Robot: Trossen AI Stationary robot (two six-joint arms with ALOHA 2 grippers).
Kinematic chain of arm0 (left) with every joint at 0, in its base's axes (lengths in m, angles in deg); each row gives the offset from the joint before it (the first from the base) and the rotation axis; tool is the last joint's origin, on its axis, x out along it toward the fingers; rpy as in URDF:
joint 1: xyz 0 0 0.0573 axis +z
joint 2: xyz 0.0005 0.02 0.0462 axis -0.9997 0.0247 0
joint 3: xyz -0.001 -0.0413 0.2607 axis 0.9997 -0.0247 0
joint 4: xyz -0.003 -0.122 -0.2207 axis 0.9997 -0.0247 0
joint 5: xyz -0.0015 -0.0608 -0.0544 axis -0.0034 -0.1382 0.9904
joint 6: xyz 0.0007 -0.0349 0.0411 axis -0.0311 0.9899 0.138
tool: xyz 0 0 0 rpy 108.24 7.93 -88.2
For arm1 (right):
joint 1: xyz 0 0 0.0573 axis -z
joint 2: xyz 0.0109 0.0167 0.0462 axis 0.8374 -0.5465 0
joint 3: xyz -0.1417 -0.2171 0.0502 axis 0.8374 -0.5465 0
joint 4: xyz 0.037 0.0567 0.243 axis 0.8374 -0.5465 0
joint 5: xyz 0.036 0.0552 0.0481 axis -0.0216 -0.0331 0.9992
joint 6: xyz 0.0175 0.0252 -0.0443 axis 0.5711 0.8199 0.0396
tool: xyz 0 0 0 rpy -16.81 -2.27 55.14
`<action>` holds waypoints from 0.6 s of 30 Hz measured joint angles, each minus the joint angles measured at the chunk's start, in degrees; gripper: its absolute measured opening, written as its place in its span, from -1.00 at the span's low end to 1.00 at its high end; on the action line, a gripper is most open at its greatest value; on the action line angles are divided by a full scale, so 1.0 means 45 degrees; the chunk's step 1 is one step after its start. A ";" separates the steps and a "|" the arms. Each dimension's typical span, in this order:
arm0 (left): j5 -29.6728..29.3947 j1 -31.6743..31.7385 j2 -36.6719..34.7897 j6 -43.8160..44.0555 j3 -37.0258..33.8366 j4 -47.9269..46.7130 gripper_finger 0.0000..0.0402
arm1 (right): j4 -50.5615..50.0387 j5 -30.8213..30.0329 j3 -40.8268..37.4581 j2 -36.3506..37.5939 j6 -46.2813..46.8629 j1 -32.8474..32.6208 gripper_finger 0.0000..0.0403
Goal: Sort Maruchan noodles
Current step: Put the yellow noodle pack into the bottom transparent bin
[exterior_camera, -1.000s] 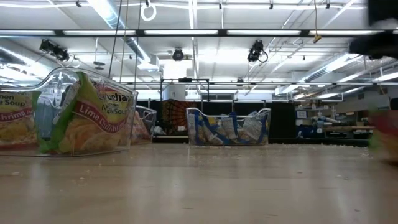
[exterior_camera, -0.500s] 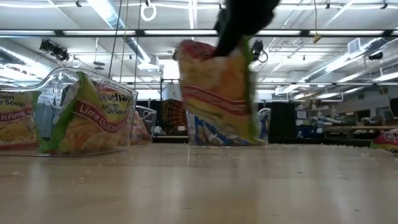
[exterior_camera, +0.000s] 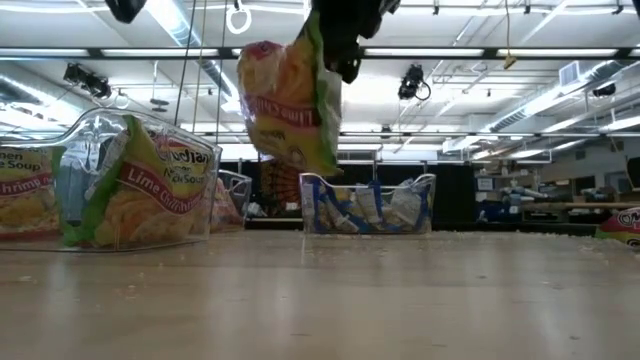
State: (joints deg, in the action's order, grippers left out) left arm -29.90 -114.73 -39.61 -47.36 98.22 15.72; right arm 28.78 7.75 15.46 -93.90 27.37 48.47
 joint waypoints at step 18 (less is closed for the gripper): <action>0.0101 0.0647 0.1775 0.0986 -0.1905 0.5876 0.50 | -0.4064 0.4561 0.3993 -0.0005 -0.3643 0.0254 -0.97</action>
State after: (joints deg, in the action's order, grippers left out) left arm -29.44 -111.82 -31.63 -42.92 89.65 42.16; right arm 10.49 28.27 33.43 -93.92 10.98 49.62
